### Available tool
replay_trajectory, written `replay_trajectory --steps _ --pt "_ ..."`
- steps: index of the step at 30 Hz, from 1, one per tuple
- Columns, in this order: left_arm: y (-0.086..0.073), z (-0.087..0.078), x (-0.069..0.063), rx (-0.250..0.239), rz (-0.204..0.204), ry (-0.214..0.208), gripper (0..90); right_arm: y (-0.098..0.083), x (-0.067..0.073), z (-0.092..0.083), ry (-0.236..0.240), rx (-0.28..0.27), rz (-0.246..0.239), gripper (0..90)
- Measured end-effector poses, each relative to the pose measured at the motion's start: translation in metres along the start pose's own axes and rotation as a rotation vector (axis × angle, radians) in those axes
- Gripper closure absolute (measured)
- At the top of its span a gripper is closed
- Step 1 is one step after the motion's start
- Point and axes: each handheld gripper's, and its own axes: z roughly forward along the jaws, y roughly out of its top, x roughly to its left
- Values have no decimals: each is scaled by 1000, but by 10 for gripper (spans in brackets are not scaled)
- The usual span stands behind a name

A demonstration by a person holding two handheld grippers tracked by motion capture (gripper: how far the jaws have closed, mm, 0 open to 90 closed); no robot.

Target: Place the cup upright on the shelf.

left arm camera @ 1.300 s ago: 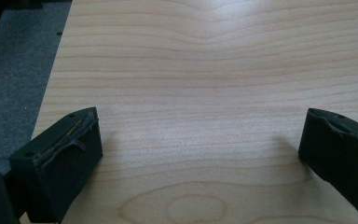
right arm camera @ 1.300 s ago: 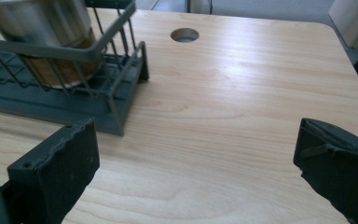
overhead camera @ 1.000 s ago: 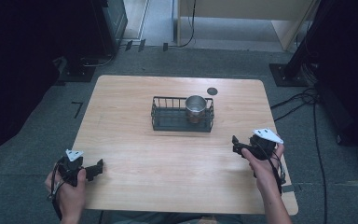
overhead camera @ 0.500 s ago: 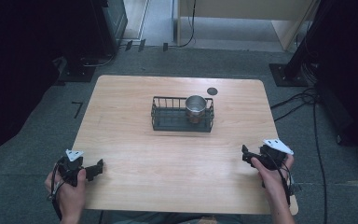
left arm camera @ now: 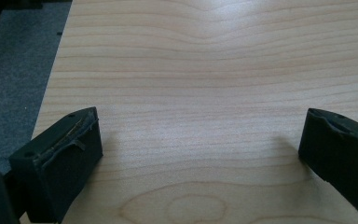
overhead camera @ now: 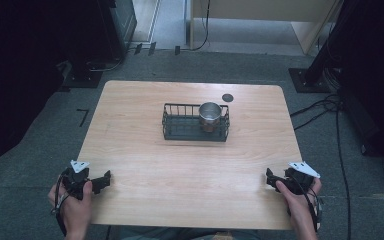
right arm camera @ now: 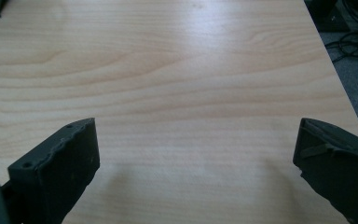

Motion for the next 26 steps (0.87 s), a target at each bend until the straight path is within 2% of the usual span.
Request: replay_trajectory --steps 5,9,12,26 --pt "0 0 0 0 0 0 0 -4 -7 -4 4 17 4 0" --pt "0 0 0 0 0 0 0 -7 -11 -5 10 65 -1 0" --pt "0 0 0 0 0 0 0 -10 -12 -8 -11 84 -35 0" --pt "0 0 0 -1 0 -1 0 -12 -13 -10 -6 84 -40 0"
